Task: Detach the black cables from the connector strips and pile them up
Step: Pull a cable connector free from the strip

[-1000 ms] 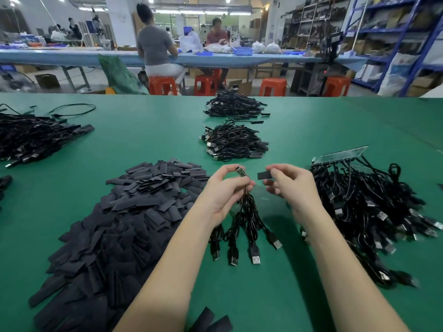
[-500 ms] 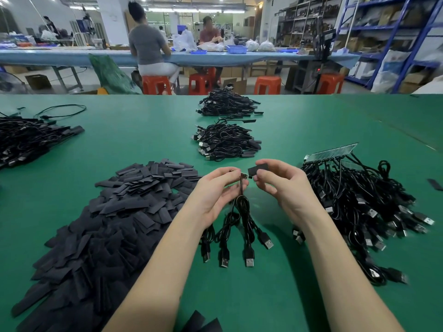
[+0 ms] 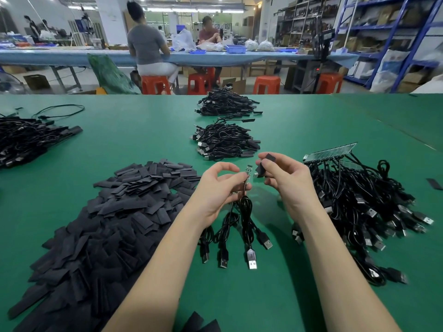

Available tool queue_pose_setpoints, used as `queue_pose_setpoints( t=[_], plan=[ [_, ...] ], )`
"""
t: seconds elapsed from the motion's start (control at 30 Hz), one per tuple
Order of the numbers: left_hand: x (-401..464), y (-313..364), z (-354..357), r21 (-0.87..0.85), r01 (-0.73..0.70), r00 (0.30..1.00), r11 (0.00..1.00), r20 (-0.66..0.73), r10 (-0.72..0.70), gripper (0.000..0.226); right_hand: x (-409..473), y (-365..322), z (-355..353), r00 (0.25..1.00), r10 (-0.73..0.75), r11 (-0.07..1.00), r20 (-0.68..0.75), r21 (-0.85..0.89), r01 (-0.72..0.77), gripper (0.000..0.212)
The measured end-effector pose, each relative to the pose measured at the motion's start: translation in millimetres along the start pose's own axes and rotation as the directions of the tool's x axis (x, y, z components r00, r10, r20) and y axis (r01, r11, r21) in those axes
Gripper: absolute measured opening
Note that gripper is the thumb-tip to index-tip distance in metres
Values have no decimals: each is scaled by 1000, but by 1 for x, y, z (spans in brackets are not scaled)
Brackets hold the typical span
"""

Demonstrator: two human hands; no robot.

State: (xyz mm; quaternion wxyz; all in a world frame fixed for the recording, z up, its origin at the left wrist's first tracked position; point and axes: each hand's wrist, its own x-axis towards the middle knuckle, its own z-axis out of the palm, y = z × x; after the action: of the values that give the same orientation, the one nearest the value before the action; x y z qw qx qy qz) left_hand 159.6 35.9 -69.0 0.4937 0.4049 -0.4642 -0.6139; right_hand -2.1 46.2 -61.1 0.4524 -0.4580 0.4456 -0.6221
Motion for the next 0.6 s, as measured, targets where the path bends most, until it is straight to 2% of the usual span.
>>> queue_pose_setpoints(
  t=[0.13,0.23,0.37,0.6],
  plan=[
    [-2,2,-1,40,-37,998,999,58,34,15,-1,2,2,1000,21,999,-2,-35,-21,12],
    [-2,2,-1,32,-32,996,999,83,29,13,-2,0,3,994,81,990,67,112,-88,14],
    [-2,3,-2,-39,-20,995,999,102,24,11,-5,-3,-1,984,114,951,140,272,-149,27],
    [-2,4,-6,-146,21,989,989,151,1,9,-8,-8,-5,989,131,904,75,400,-150,21]
  ],
)
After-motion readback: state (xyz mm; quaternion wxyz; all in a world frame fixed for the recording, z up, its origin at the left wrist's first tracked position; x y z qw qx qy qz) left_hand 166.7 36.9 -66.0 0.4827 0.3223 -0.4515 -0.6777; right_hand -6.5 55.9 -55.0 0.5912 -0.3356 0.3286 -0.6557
